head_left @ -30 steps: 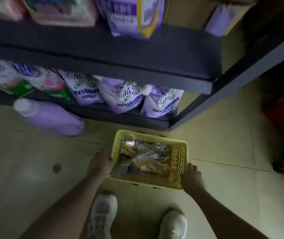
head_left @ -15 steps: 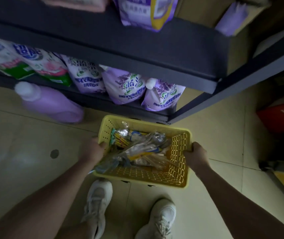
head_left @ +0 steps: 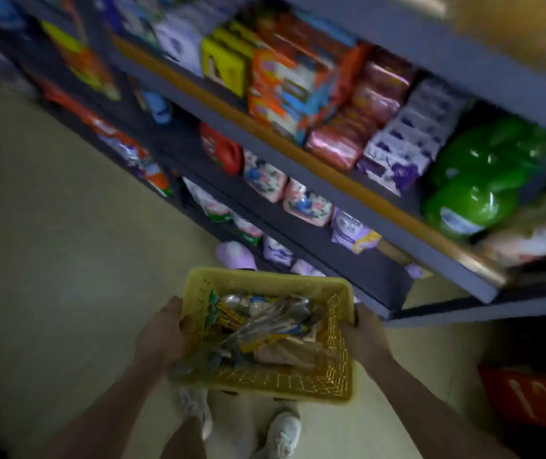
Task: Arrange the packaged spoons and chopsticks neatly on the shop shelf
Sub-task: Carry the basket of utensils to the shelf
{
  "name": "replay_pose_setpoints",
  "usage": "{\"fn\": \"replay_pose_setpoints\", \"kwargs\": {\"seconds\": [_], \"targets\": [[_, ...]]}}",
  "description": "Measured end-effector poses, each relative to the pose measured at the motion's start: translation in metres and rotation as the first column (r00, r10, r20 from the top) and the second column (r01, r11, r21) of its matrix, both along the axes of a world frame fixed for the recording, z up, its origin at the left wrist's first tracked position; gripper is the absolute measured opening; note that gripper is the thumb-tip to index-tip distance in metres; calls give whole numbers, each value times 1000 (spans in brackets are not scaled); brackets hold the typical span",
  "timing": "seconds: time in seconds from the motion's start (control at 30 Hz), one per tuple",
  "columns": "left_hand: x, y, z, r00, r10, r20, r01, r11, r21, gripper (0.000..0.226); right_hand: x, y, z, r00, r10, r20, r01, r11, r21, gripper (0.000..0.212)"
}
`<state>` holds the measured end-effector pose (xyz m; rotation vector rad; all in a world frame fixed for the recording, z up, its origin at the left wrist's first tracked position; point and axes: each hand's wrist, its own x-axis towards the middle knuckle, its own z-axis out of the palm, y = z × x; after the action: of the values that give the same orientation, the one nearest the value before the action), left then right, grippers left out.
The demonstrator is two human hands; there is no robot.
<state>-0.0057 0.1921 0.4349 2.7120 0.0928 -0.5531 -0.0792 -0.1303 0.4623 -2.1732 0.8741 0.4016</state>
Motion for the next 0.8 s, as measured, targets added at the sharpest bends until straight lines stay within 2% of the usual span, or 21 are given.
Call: {"fn": "replay_pose_setpoints", "kwargs": {"seconds": [0.13, 0.27, 0.37, 0.5, 0.6, 0.67, 0.8], "targets": [[21, 81, 48, 989, 148, -13, -149, 985, -91, 12, 71, 67, 50, 981, 184, 54, -184, 983, -21, 10], [49, 175, 69, 959, 280, 43, -271, 952, -141, 14, 147, 160, 74, 963, 255, 93, -258, 966, 26, 17], [82, 258, 77, 926, 378, 15, -371, 913, -168, 17, 209, 245, 83, 934, 338, 116, -347, 936, 59, 19], [128, 365, 93, 887, 460, -33, -459, 875, -153, 10, 288, 360, 98, 879, 440, 182, -452, 892, 26, 6], [165, 424, 110, 874, 486, -32, -486, 867, -110, 14, 341, 429, 110, 851, 474, 225, -494, 869, 37, 22], [193, 461, 119, 858, 512, -22, -512, 854, -97, 13, 380, 471, 113, 839, 498, 219, -521, 851, 64, 25], [279, 543, 124, 804, 594, -12, -589, 794, -151, 18, 495, 563, 99, 804, 544, 239, -573, 817, 69, 11]]}}
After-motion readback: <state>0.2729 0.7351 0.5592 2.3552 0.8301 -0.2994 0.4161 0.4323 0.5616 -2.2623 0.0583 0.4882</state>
